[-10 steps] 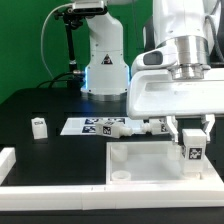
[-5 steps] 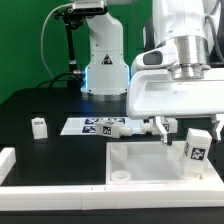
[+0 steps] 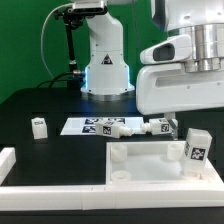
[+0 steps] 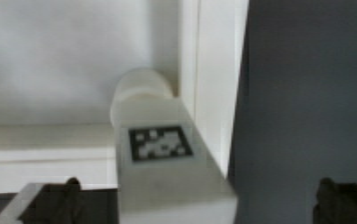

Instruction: Assemble one leg

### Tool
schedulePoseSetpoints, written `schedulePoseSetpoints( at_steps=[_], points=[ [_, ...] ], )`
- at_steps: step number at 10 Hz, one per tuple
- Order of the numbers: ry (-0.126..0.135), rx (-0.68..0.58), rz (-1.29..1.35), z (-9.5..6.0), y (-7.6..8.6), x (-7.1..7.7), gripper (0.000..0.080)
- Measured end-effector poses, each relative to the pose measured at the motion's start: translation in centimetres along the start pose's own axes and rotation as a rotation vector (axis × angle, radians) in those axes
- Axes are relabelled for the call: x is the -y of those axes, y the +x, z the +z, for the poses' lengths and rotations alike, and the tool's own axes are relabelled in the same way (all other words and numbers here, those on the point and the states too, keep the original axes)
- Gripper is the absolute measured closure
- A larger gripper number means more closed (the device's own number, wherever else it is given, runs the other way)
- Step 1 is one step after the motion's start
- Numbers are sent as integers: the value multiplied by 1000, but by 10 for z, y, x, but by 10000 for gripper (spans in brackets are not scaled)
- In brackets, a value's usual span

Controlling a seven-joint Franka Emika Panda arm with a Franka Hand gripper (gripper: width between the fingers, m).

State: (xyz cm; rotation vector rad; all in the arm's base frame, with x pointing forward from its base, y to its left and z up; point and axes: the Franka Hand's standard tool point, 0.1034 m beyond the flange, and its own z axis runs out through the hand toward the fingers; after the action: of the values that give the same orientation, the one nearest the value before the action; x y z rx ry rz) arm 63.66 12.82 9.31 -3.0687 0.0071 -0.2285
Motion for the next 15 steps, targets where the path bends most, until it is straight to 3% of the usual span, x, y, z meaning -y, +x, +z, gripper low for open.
schedulePoseSetpoints(
  at_steps=[2, 4, 5, 6, 7, 10, 15],
  points=[
    [-15, 116, 14, 9, 2, -16, 150],
    [-26, 126, 21, 14, 10, -31, 150],
    [-28, 126, 46, 14, 10, -31, 150],
    [-30, 126, 72, 15, 10, -31, 280],
    [-30, 126, 72, 15, 10, -32, 280],
    [-43, 123, 308, 15, 10, -31, 725],
    [-58, 101, 674, 18, 12, -33, 798]
  ],
)
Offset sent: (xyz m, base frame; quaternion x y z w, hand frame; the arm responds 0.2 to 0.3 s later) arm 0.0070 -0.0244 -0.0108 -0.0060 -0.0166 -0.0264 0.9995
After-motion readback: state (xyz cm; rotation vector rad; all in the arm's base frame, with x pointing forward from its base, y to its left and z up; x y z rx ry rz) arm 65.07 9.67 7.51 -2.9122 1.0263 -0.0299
